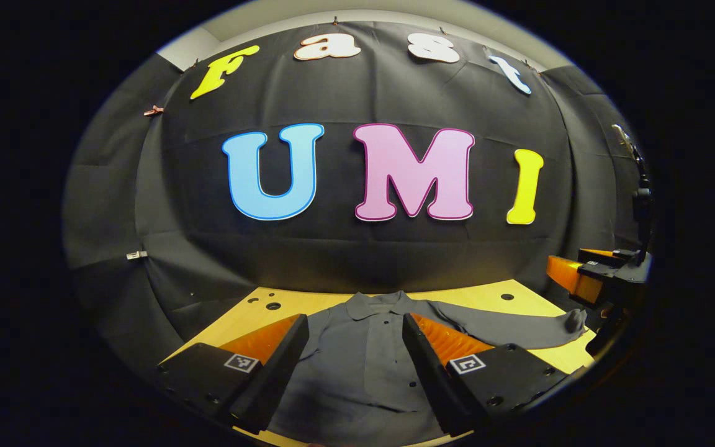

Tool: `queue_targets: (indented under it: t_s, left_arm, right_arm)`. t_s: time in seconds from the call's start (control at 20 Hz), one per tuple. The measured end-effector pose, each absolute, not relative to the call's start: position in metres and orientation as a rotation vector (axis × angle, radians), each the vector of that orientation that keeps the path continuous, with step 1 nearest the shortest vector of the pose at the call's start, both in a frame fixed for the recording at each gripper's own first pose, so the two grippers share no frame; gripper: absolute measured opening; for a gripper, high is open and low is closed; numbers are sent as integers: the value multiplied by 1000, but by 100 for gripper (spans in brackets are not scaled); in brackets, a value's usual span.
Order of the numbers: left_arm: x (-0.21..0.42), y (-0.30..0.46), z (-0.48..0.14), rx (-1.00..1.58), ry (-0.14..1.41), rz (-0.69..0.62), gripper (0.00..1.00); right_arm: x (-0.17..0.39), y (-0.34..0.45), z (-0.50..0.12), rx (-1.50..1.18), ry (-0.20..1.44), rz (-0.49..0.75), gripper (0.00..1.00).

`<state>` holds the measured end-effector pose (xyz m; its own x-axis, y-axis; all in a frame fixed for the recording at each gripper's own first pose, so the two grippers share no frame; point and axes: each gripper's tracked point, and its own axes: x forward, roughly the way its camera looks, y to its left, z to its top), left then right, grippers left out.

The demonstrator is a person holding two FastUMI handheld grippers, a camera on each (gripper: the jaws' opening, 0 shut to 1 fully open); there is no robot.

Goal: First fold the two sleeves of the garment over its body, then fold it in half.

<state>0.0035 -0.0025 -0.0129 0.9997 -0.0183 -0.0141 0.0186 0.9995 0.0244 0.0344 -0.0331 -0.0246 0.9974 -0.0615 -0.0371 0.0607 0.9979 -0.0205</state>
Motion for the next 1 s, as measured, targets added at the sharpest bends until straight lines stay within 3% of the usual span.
queue_targets:
  t_s: [0.5,0.9,0.95,1.0]
  left_arm:
    - [9,-2,-32,-41,75,-21,96]
    - [8,-1,-50,7,122,-32,96]
    - [8,-5,-51,14,127,-43,92]
    - [7,-9,-54,19,132,-53,95]
  right_arm:
    - [60,-137,-81,34,232,-294,98]
    - [63,-218,-153,57,414,-405,98]
    - [64,-226,-161,48,431,-417,97]
    - [63,-235,-169,43,451,-425,98]
